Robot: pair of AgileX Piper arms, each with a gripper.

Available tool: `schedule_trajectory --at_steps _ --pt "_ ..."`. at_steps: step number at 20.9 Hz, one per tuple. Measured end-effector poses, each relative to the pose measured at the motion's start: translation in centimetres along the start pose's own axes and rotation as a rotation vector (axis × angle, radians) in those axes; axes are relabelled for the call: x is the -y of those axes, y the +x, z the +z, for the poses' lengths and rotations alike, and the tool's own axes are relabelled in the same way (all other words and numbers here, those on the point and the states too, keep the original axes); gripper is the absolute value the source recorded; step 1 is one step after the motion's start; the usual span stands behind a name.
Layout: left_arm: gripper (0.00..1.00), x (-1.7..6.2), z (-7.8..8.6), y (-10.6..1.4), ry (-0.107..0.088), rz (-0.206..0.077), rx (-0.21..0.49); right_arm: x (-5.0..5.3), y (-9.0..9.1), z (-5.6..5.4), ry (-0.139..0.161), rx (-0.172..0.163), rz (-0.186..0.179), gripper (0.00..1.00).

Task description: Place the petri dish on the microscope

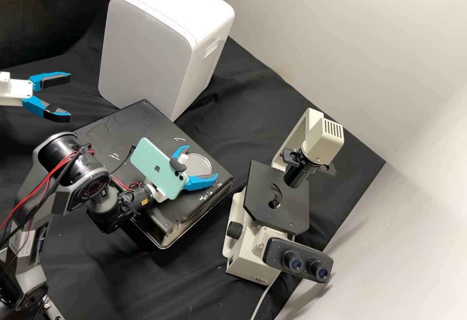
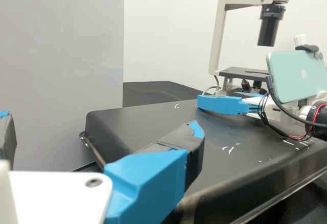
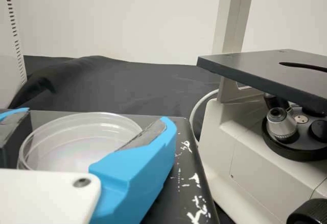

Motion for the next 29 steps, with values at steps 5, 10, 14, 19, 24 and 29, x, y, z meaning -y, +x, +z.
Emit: schedule_trajectory --at_steps 5,10,14,19,24,29 --pt "1.0 0.0 0.0 0.0 0.0 0.0 0.0 0.0 0.0 0.0 0.0 0.001 0.001 0.0" --pt "1.0 0.0 0.0 0.0 0.0 0.0 0.0 -1.0 -0.3 0.2 0.007 0.005 0.027 0.0" --pt "1.0 0.0 0.0 0.0 0.0 0.0 0.0 -2.6 -1.4 -0.3 0.039 0.002 0.068 0.0" --pt "1.0 0.0 0.0 0.0 0.0 0.0 0.0 -4.1 -2.6 -0.8 0.059 -0.017 0.123 0.0" --pt "1.0 0.02 0.0 0.0 0.0 -0.001 0.0 -5.7 -3.8 -1.1 0.076 -0.055 0.162 0.0" --pt "1.0 0.02 0.0 0.0 0.0 -0.001 0.0 -6.7 -4.4 -1.0 0.089 -0.065 0.194 0.0"
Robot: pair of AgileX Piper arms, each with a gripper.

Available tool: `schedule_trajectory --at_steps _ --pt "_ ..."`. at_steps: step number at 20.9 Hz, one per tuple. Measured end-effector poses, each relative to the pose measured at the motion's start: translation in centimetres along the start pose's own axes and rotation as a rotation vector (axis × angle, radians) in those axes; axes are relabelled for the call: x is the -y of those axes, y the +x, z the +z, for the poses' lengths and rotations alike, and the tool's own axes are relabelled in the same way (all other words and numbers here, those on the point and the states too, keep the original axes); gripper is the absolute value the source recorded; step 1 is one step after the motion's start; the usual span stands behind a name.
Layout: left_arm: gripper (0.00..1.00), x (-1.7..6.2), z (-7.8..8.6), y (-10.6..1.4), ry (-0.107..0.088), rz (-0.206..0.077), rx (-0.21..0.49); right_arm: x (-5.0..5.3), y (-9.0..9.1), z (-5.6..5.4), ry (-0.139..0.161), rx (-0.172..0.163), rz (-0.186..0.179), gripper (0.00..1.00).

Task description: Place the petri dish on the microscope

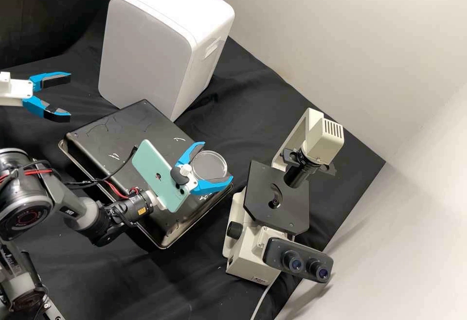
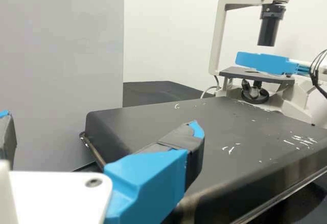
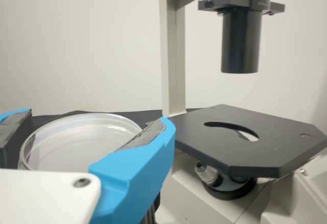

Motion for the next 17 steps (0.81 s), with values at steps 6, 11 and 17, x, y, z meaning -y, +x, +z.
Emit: schedule_trajectory --at_steps 6,11,17 --pt "1.0 0.11 0.0 0.0 0.0 -0.006 0.0 0.1 0.7 0.2 0.0 0.003 -0.003 0.0" --pt "1.0 0.25 0.0 0.1 -0.001 -0.014 -0.001 0.0 3.0 1.1 -0.008 0.02 0.012 0.0" --pt "1.0 0.25 0.0 0.1 -0.001 -0.014 -0.001 -1.5 5.0 3.0 -0.016 0.085 0.076 0.0"
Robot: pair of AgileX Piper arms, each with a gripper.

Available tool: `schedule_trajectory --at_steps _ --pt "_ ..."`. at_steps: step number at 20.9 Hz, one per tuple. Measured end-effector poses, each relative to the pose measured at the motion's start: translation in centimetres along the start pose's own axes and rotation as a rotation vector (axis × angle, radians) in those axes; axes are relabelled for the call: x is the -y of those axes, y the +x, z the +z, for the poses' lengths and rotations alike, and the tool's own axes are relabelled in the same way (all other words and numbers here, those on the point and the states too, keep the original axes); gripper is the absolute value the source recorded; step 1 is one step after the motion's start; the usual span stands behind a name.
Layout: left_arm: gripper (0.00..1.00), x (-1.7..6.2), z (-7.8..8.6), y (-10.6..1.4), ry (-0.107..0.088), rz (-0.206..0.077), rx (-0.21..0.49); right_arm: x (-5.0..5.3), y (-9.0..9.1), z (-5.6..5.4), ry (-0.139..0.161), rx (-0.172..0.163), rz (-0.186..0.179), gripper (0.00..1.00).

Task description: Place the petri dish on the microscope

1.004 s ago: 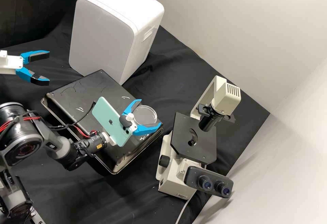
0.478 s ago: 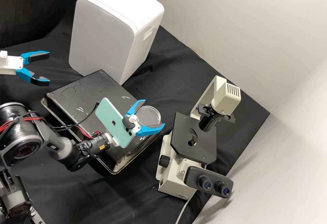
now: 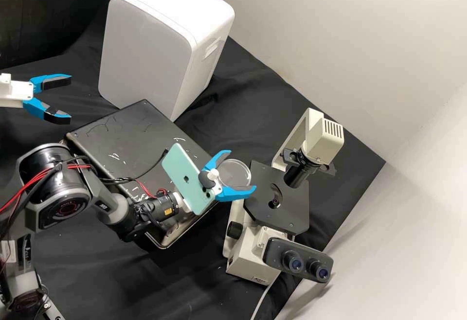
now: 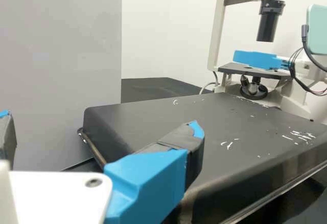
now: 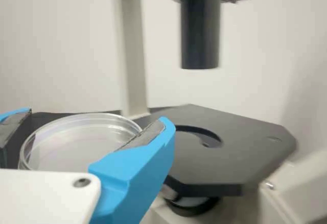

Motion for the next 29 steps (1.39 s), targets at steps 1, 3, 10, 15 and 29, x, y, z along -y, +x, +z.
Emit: schedule_trajectory --at_steps 1,3,10,15,29 --pt "1.0 0.01 0.0 0.0 0.0 -0.001 0.002 -0.3 0.2 0.3 -0.002 0.01 0.009 0.0" --pt "1.0 0.02 0.1 0.0 0.0 -0.001 0.004 -0.8 0.3 0.8 -0.005 0.028 0.027 0.0" --pt "1.0 0.12 0.0 0.0 0.0 -0.007 0.002 -1.8 1.8 2.1 -0.026 0.077 0.066 0.0" --pt "1.0 0.12 0.0 0.0 0.0 -0.007 0.002 -1.2 2.7 2.5 -0.045 0.103 0.051 0.0" --pt "1.0 0.16 0.1 0.2 -0.007 -0.007 -0.004 1.0 5.6 3.0 -0.106 0.107 0.021 0.0"
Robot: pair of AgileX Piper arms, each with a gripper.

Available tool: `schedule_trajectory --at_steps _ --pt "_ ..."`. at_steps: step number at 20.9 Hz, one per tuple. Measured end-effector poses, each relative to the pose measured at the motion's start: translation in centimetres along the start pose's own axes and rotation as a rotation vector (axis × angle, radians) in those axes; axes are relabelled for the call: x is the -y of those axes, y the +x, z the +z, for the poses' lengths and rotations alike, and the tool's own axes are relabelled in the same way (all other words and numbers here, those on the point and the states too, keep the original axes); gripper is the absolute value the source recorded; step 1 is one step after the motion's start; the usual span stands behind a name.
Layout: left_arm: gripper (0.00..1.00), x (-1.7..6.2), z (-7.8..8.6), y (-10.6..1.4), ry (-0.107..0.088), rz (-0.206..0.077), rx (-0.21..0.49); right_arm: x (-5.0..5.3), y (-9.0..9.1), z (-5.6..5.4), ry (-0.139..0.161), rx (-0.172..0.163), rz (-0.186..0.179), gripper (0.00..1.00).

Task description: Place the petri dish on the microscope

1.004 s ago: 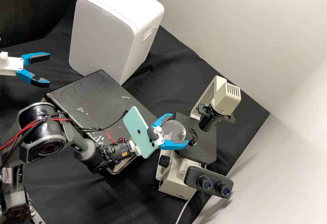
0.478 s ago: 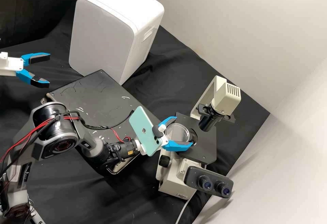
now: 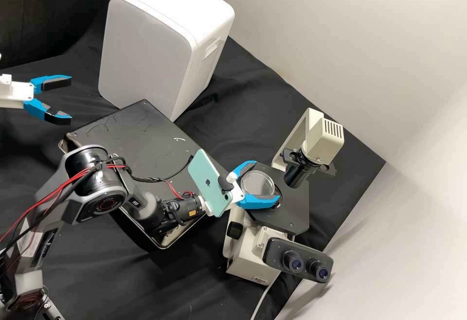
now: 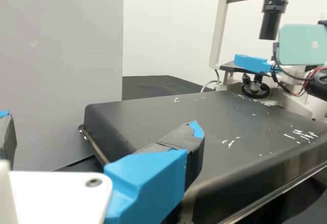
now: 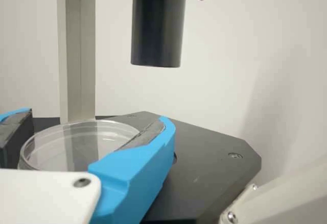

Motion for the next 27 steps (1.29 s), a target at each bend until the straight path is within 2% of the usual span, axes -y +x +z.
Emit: schedule_trajectory --at_steps 6,15,17,27 --pt "1.0 -0.12 0.0 0.1 0.0 0.006 0.002 0.3 0.5 0.3 -0.007 0.012 -0.002 0.0" --pt "1.0 -0.04 0.0 0.2 0.0 0.001 0.001 0.3 0.7 0.4 -0.01 0.013 0.004 0.0" --pt "1.0 -0.04 0.0 0.2 0.0 0.001 0.001 0.4 1.0 0.4 -0.021 0.009 0.009 0.0" --pt "1.0 0.08 0.0 0.2 -0.002 -0.005 -0.001 0.7 1.5 0.7 -0.033 -0.004 0.025 0.0"
